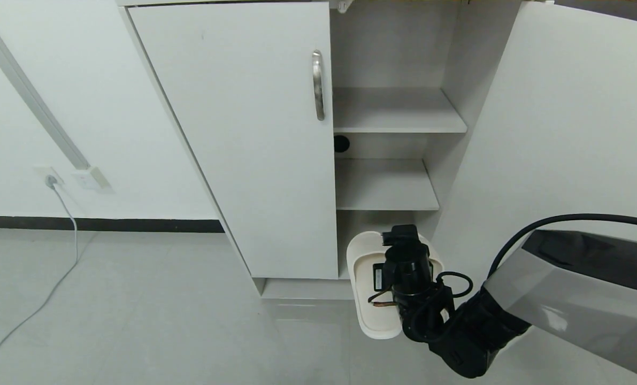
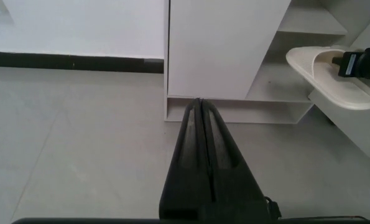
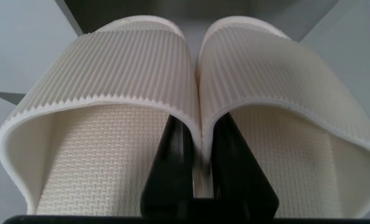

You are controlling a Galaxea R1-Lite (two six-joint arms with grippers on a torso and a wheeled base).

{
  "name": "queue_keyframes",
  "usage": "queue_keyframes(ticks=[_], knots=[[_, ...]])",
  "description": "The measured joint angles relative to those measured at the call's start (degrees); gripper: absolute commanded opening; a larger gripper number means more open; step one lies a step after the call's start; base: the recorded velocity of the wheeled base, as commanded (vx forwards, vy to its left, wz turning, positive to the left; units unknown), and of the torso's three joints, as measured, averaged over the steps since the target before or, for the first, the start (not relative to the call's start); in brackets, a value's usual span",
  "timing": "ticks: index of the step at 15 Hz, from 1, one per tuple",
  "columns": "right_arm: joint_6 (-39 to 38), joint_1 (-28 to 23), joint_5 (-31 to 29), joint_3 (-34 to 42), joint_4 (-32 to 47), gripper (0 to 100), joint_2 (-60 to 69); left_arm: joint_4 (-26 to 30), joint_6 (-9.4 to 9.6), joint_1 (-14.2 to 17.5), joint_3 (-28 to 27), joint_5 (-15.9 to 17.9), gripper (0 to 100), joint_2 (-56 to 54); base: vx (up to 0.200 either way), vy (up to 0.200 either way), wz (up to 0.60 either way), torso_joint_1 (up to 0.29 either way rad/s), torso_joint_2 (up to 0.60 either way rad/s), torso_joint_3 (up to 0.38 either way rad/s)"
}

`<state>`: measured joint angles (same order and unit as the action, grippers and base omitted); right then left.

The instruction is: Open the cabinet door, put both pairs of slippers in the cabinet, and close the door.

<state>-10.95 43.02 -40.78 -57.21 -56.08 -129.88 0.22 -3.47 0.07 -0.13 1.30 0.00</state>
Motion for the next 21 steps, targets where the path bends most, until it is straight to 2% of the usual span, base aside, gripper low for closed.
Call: queue_keyframes(ticks=[4, 7, 13, 19, 21], knots=[[0.00, -0.27, 0.30, -0.80, -0.11, 0, -0.61, -0.01, -0.02, 0.00, 0.00, -0.07, 0, 0.00, 0.000, 0.000, 0.00, 0.004, 0.00, -0.081], [1.24, -0.80, 1.23, -3.56, -3.32, 0, -2.29, -0.04, -0.02, -0.05, 0.00, -0.09, 0, 0.00, 0.000, 0.000, 0.00, 0.000, 0.00, 0.000], [10.41, -1.93, 1.43, -3.97, -19.03, 0, -4.17, -0.04, -0.09, -0.05, 0.02, -0.09, 0, 0.00, 0.000, 0.000, 0.00, 0.000, 0.00, 0.000], [10.74, -3.17, 3.61, -1.89, -19.08, 0, -3.64, -0.04, -0.11, 0.00, 0.02, -0.07, 0, 0.00, 0.000, 0.000, 0.00, 0.000, 0.00, 0.000], [10.73, -3.41, 3.61, -1.79, -19.14, 0, -3.54, 0.00, -0.11, 0.00, 0.02, -0.09, 0, 0.00, 0.200, 0.000, 0.00, 0.005, 0.00, 0.005]])
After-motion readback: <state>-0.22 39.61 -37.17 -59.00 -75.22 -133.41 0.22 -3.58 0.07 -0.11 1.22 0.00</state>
